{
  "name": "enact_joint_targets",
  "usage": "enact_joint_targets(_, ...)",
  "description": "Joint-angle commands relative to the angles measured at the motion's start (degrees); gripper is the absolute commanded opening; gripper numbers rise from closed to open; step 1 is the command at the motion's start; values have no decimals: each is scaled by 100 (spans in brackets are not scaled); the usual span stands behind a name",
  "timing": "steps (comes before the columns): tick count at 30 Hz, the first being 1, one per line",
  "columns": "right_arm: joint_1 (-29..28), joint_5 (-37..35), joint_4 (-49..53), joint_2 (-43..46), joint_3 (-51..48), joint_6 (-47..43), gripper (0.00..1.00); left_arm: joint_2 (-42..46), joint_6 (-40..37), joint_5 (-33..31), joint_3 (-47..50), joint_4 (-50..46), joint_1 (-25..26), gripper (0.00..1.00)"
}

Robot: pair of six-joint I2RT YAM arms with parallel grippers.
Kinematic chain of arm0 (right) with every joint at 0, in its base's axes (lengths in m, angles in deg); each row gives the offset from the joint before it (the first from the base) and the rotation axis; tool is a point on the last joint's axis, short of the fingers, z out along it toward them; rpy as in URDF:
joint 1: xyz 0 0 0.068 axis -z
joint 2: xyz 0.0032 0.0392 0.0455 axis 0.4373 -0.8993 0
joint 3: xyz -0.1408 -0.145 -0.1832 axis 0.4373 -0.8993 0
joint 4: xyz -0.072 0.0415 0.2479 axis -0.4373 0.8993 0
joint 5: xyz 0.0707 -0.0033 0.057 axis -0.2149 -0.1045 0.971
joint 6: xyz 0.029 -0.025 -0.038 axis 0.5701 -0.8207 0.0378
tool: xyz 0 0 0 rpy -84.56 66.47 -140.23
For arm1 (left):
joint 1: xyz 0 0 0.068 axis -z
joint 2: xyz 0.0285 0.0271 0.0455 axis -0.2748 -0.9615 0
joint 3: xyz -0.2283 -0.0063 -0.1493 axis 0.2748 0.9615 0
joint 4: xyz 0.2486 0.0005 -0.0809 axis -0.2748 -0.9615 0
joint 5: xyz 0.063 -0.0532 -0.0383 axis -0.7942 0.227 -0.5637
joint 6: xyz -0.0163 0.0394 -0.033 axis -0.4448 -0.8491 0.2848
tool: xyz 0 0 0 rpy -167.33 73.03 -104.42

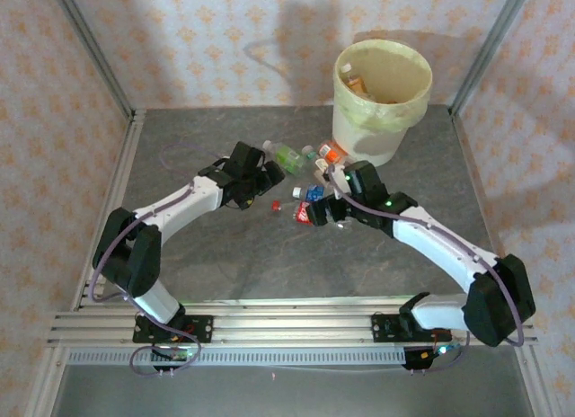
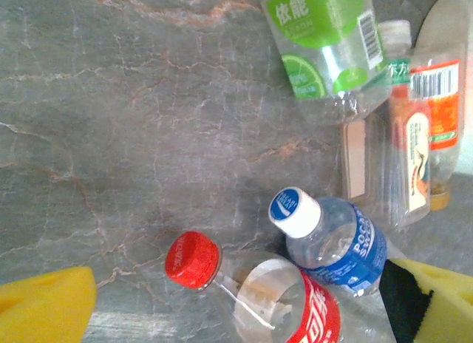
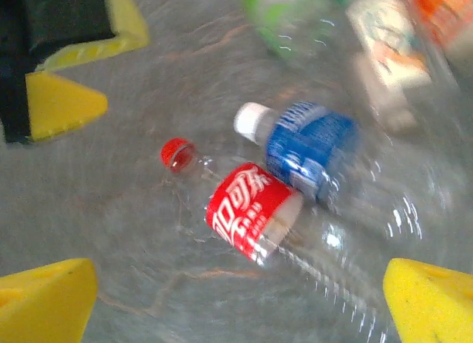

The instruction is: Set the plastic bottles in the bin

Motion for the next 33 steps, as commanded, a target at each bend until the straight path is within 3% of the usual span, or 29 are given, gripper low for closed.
enact_joint_targets(1,36,-1116,-73,497,-520,3281,99,-575,-315,861,-186,846,48,100)
enact_joint_targets(5,39,-793,-119,550,-853,4239,99,-978,-82,1367,-78,1571,151,100)
enact_joint_targets(14,43,50,-33,-434,-796,5422,99,-621,190,1098,575,1498,367,100)
enact_joint_targets(25,173,-929,494,-1194,-556,6795,99,-39,723,576,1081,1299,1229,100)
enact_joint_targets(30,238,-1184,-49,-1240,-978,7231,100,-296,898,707,1023,1415,1483,100)
enact_joint_targets(33,248,-1034,-80,-1454,-1013,7135,93,-459,928,829,933,1519,1507,100)
